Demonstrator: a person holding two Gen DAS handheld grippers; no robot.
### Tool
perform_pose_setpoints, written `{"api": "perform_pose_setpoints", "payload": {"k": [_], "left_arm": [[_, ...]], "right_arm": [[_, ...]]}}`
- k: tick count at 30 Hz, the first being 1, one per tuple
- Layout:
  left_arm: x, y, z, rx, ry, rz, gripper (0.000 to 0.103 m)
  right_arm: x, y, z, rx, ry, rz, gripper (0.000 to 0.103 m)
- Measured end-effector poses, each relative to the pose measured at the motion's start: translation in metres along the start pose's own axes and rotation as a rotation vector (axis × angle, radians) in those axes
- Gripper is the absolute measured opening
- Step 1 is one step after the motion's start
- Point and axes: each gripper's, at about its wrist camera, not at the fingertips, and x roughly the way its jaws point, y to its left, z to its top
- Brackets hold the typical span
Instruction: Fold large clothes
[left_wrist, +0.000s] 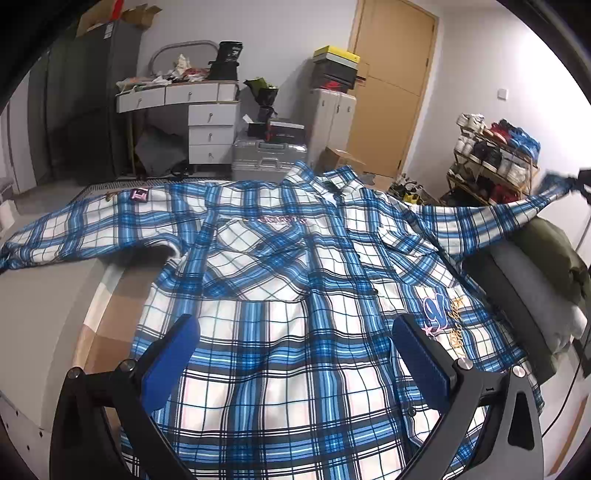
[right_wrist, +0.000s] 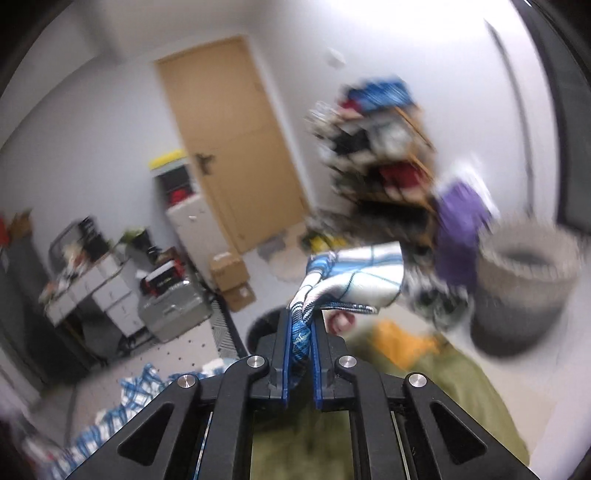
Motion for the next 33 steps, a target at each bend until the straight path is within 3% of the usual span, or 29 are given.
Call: {"api": "perform_pose_setpoints", "payload": {"k": [6, 11, 14, 15, 17, 20, 25, 27, 28, 31, 33], "left_arm": [[-0.008, 0.016, -0.001, -0.028, -0.020, 0.040, 0.102], [-0.021, 0.035, -0.006, -0.066, -0.044, 0.070, 0.102], [-0.029, 0.046, -0.010, -0.069, -0.057, 0.104, 0.102], [-0.033, 0.050, -0.012, -0.072, -0.060, 0.114, 0.102], [-0.038, 0.058, -0.015, -0.083, -0.064, 0.135, 0.102], [-0.044, 0.069, -0.018, -0.103, -0.063, 0.159, 0.102], [-0.048, 0.081, -0.026, -0.123, -0.046, 0.171, 0.102], [-0.049, 0.083, -0.028, -0.126, -0.052, 0.171, 0.102], [-0.049, 0.084, -0.029, -0.128, -0.054, 0.168, 0.102], [-0.047, 0.083, -0.029, -0.123, -0.055, 0.158, 0.102], [-0.044, 0.082, -0.028, -0.122, -0.056, 0.155, 0.102]], "right_arm": [[-0.010, 0.120, 0.016, -0.103, -0.090, 0.195, 0.009], [-0.005, 0.243, -0.029, -0.207, -0.033, 0.478, 0.009], [0.020, 0.329, -0.102, -0.267, 0.120, 0.628, 0.009], [0.027, 0.345, -0.120, -0.286, 0.159, 0.643, 0.009], [0.050, 0.401, -0.189, -0.372, 0.281, 0.688, 0.009], [0.083, 0.455, -0.282, -0.465, 0.457, 0.683, 0.009], [0.115, 0.495, -0.401, -0.672, 0.690, 0.599, 0.018], [0.107, 0.493, -0.421, -0.715, 0.754, 0.654, 0.035], [0.097, 0.491, -0.423, -0.718, 0.760, 0.710, 0.036], [0.075, 0.472, -0.396, -0.685, 0.713, 0.821, 0.052], [0.073, 0.451, -0.365, -0.641, 0.637, 0.819, 0.087]]}}
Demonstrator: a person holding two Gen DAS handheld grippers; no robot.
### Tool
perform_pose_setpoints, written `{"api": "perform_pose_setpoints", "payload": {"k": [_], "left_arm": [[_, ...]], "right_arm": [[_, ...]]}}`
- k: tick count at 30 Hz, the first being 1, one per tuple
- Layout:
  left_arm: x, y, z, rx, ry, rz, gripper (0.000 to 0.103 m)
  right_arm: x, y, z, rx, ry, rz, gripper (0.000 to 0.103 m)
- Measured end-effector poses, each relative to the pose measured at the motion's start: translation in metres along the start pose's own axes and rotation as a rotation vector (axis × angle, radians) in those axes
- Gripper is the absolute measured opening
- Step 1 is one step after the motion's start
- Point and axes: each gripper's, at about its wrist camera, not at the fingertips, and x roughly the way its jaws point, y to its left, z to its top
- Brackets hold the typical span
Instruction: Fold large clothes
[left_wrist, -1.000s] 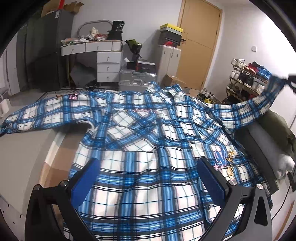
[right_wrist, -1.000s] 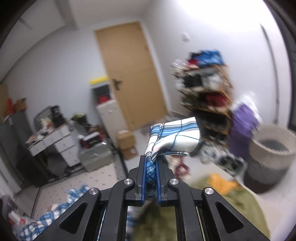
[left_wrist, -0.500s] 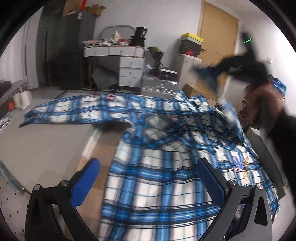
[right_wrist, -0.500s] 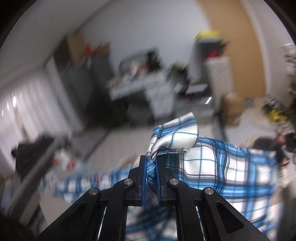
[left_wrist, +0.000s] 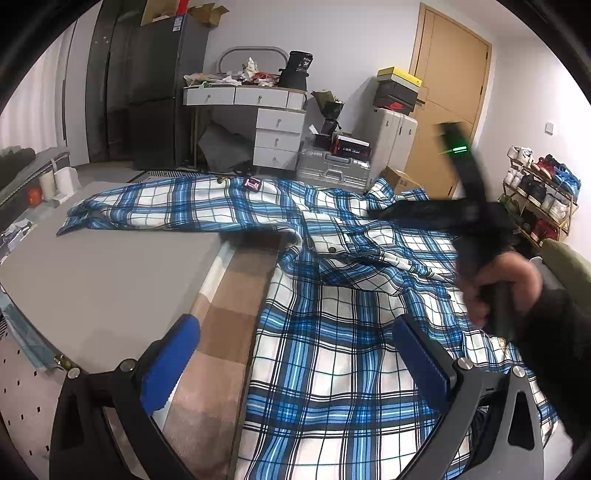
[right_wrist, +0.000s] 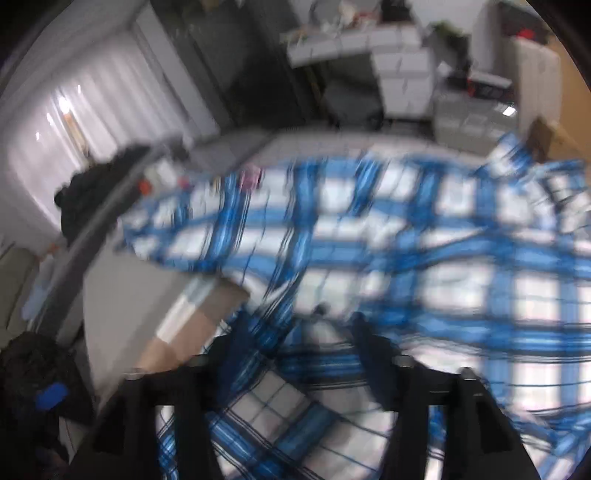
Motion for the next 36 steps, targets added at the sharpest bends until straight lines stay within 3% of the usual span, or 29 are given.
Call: {"api": "perform_pose_setpoints", "payload": {"k": [2, 3, 4, 8, 11, 14, 17, 18, 22, 25, 28, 32, 36], "left_arm": [[-0.002, 0.002, -0.001, -0.004, 0.005, -0.007, 0.102], [-0.003, 0.000, -0.001, -0.007, 0.008, -0.014, 0.102], [-0.003, -0.001, -0.001, -0.005, 0.009, -0.018, 0.102], [-0.004, -0.006, -0.002, 0.024, 0.016, -0.012, 0.102], [-0.003, -0.010, -0.002, 0.036, 0.028, -0.012, 0.102], [-0.002, -0.014, 0.000, 0.056, 0.032, -0.004, 0.102], [-0.004, -0.017, 0.001, 0.070, 0.031, 0.003, 0.102], [-0.004, -0.019, 0.002, 0.075, 0.030, 0.007, 0.102], [-0.005, -0.022, 0.005, 0.085, 0.028, 0.032, 0.102], [-0.005, -0.020, 0.008, 0.076, 0.033, 0.050, 0.102], [-0.007, -0.016, 0.014, 0.081, 0.031, 0.077, 0.102], [-0.007, 0.003, 0.028, 0.059, 0.027, 0.134, 0.102], [-0.015, 0.036, 0.047, -0.012, 0.003, 0.198, 0.102]], "right_arm": [[-0.036, -0.029, 0.002, 0.015, -0.105, -0.199, 0.096], [-0.046, -0.041, 0.003, 0.017, -0.125, -0.273, 0.096], [-0.055, -0.063, 0.004, 0.024, -0.113, -0.370, 0.096], [-0.065, -0.133, -0.010, 0.079, -0.014, -0.592, 0.096], [-0.065, -0.190, -0.040, 0.099, 0.117, -0.703, 0.094], [-0.064, -0.221, -0.063, 0.164, 0.187, -0.713, 0.093], [-0.067, -0.239, -0.087, 0.238, 0.220, -0.626, 0.093], [-0.075, -0.244, -0.094, 0.269, 0.189, -0.574, 0.092], [-0.105, -0.256, -0.102, 0.324, 0.072, -0.586, 0.092], [-0.107, -0.275, -0.114, 0.393, 0.127, -0.556, 0.093], [-0.105, -0.262, -0.116, 0.328, 0.144, -0.565, 0.091], [-0.138, -0.216, -0.114, 0.326, 0.010, -0.408, 0.089], [-0.192, -0.152, -0.110, 0.231, -0.217, -0.285, 0.092]]}}
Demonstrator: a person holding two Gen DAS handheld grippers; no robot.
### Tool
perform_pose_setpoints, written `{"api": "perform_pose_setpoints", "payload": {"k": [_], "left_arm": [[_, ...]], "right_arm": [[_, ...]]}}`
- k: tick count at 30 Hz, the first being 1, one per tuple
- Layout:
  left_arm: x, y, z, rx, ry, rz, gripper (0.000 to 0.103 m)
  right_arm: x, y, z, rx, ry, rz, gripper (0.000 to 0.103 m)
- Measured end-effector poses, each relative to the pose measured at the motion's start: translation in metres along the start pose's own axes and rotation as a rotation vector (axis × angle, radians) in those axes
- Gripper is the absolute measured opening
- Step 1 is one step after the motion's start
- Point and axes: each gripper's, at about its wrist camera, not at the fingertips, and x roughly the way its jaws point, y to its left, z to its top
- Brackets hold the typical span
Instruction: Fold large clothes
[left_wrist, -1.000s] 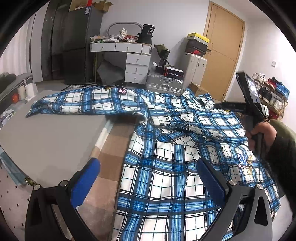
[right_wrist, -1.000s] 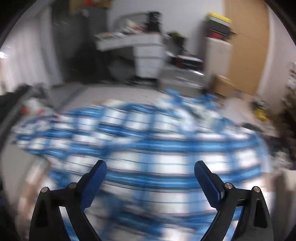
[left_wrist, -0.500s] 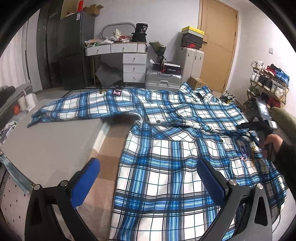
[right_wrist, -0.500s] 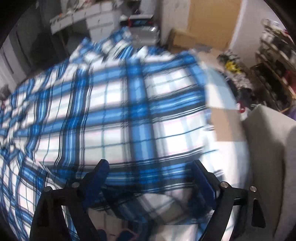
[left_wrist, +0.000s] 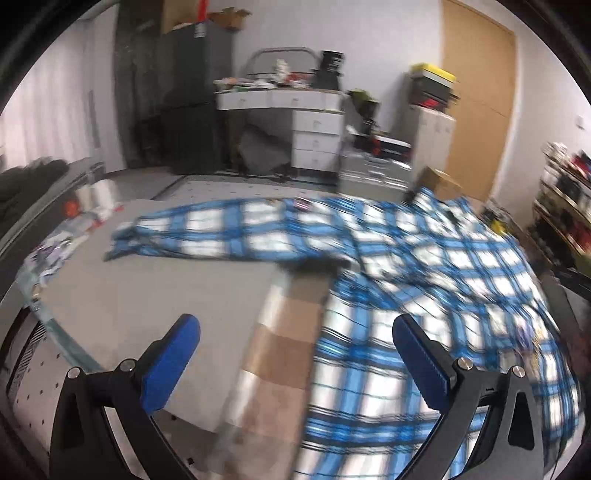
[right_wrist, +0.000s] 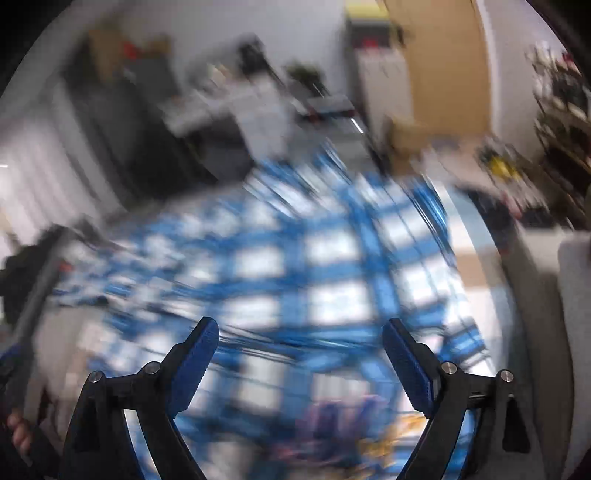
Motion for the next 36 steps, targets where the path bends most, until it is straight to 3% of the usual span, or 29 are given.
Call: {"api": "perform_pose_setpoints", "payload": {"k": [3, 6, 8, 10, 13, 15, 17, 22, 25, 28, 32, 36], "left_arm": [[-0.006, 0.029, 0.014, -0.051, -0.032, 0.045, 0.102], [-0.010, 0.063, 0.028, -0.129, -0.041, 0.074, 0.102], [-0.010, 0.084, 0.035, -0.183, -0.051, 0.073, 0.102], [-0.008, 0.106, 0.041, -0.237, -0.069, 0.132, 0.102], [0.009, 0.135, 0.045, -0.307, -0.027, 0.235, 0.102], [0.025, 0.158, 0.044, -0.370, 0.004, 0.254, 0.102], [0.040, 0.173, 0.043, -0.433, 0.054, 0.225, 0.102], [0.093, 0.203, 0.042, -0.571, 0.176, 0.118, 0.101], [0.126, 0.201, 0.049, -0.547, 0.261, 0.097, 0.101], [0.140, 0.188, 0.057, -0.505, 0.284, 0.106, 0.101], [0.164, 0.196, 0.061, -0.567, 0.332, 0.122, 0.101], [0.179, 0.199, 0.056, -0.607, 0.365, 0.192, 0.097]], "right_arm": [[-0.056, 0.046, -0.014, -0.038, -0.159, 0.134, 0.096], [-0.087, 0.078, -0.021, -0.046, -0.270, 0.231, 0.103], [-0.097, 0.091, -0.033, -0.071, -0.332, 0.260, 0.103], [-0.089, 0.096, -0.044, -0.098, -0.359, 0.241, 0.103], [-0.054, 0.085, -0.056, -0.014, -0.290, 0.207, 0.103], [-0.042, 0.071, -0.063, 0.075, -0.282, 0.138, 0.103], [-0.033, 0.054, -0.073, 0.156, -0.286, 0.074, 0.103], [-0.013, 0.024, -0.082, 0.268, -0.279, 0.064, 0.103], [-0.005, 0.020, -0.087, 0.280, -0.268, 0.068, 0.103], [0.004, 0.017, -0.092, 0.288, -0.247, 0.085, 0.103], [0.006, 0.019, -0.093, 0.287, -0.236, 0.093, 0.103], [0.007, 0.022, -0.094, 0.274, -0.232, 0.099, 0.103]]}}
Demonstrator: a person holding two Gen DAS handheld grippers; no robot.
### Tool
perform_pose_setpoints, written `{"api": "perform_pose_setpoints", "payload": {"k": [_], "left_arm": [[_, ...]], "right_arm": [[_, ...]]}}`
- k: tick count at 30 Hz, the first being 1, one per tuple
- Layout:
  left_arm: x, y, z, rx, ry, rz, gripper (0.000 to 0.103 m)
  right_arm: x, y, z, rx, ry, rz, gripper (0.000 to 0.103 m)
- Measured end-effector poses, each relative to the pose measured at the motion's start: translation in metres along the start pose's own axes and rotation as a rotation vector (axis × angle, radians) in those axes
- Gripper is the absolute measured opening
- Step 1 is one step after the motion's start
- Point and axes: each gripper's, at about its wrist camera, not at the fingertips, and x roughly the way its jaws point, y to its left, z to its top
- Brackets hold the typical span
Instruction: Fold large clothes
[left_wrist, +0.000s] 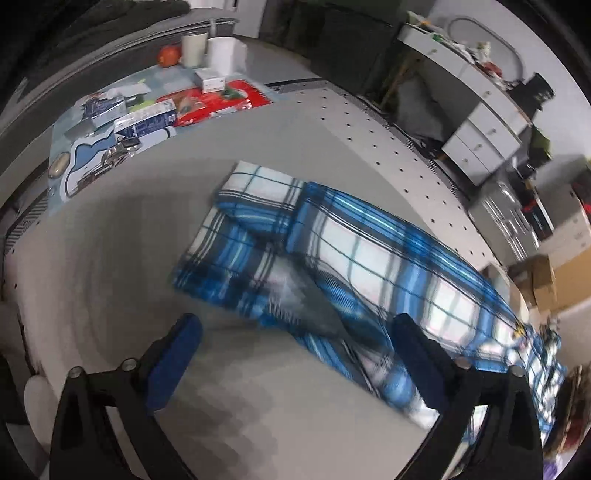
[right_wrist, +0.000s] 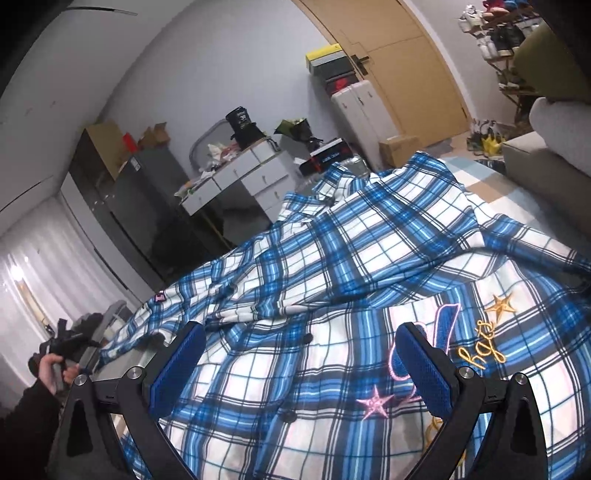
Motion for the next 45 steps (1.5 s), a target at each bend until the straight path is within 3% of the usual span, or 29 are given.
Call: {"api": "perform_pose_setpoints", "payload": {"k": [2, 6, 9, 10, 12, 15, 19, 23, 27, 28, 31, 35, 39, 42, 45], "left_arm": [[0.006, 0.000, 0.005, -0.001, 0.001, 0.083, 0.096], [0.004, -0.007, 0.006, 0.027, -0.033, 0.148, 0.088], [-0.003, -0.005, 0.003, 0.018, -0.059, 0.236, 0.059], [-0.002, -0.002, 0.005, 0.002, -0.059, 0.219, 0.047], [-0.007, -0.001, 0.001, 0.012, -0.058, 0.206, 0.038], [-0.015, 0.005, -0.008, 0.042, -0.054, 0.229, 0.034], [-0.028, 0.020, -0.013, 0.051, -0.042, 0.197, 0.036], [-0.033, 0.037, -0.013, -0.024, -0.034, 0.117, 0.037], [-0.046, 0.041, -0.019, -0.060, -0.077, 0.064, 0.039], [-0.048, 0.041, -0.021, -0.061, -0.082, 0.037, 0.042], [-0.042, 0.039, -0.024, -0.086, -0.032, -0.060, 0.074], [-0.011, 0.023, -0.014, -0.144, 0.088, -0.114, 0.073], [0.002, 0.005, -0.003, -0.149, 0.112, -0.119, 0.089], [0.007, -0.007, 0.002, -0.123, 0.073, -0.038, 0.089], [0.015, -0.025, 0.002, -0.003, 0.012, 0.150, 0.058]], "right_arm": [[0.000, -0.002, 0.000, 0.010, 0.005, 0.007, 0.103], [0.001, -0.008, 0.001, 0.042, 0.011, 0.015, 0.103], [0.001, -0.011, 0.001, 0.064, 0.016, 0.018, 0.103], [0.001, -0.012, 0.001, 0.067, 0.016, 0.016, 0.103], [0.001, -0.012, 0.002, 0.069, 0.017, 0.018, 0.103], [0.000, -0.010, 0.001, 0.060, 0.015, 0.017, 0.103], [0.000, -0.007, 0.001, 0.049, 0.020, 0.020, 0.103], [0.000, -0.009, 0.000, 0.056, 0.021, 0.021, 0.103], [-0.001, -0.012, 0.001, 0.066, 0.023, 0.024, 0.103], [-0.001, -0.013, 0.001, 0.066, 0.024, 0.026, 0.103], [-0.001, -0.013, 0.002, 0.063, 0.024, 0.026, 0.103], [0.000, -0.012, 0.001, 0.055, 0.027, 0.029, 0.103], [-0.003, -0.012, 0.001, 0.059, 0.020, 0.023, 0.103], [-0.006, -0.015, 0.001, 0.076, 0.009, 0.028, 0.103], [-0.006, -0.016, 0.001, 0.082, 0.011, 0.030, 0.103]]}}
